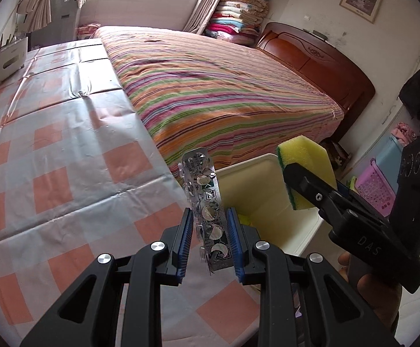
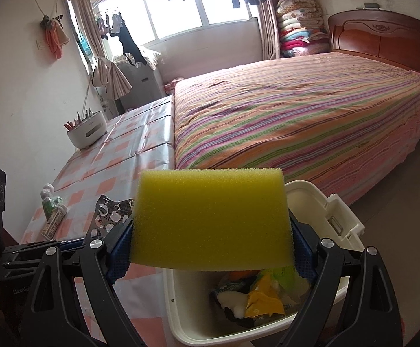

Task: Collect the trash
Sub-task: 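Lift the blister pack toward the cream bin while right holds the sponge over it, then open the right gripper to drop the sponge while left lowers the blister pack into the bin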

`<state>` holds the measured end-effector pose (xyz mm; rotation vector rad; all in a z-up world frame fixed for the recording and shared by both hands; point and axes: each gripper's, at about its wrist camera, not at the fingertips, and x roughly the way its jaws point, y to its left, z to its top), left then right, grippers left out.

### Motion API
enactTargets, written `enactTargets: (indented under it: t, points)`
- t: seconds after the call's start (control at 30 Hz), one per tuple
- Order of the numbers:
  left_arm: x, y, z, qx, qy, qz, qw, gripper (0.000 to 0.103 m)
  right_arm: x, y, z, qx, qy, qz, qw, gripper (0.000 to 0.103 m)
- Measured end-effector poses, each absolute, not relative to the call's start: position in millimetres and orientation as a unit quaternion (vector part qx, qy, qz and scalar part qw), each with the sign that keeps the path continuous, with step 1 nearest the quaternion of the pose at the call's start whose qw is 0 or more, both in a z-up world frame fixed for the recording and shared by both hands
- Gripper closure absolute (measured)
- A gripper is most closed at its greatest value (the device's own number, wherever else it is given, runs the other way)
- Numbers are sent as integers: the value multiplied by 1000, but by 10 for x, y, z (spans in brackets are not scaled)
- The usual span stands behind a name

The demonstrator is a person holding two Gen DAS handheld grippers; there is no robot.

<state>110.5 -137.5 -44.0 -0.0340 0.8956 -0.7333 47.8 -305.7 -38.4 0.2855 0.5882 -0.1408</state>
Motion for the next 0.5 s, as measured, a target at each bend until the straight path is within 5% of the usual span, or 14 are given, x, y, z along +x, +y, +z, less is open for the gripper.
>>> enactTargets:
  t: [0.5]
  points:
    - [1038,-1522,-442,-13,428,-356,831,79,465,-3231,-459,144,305,-108,935,15]
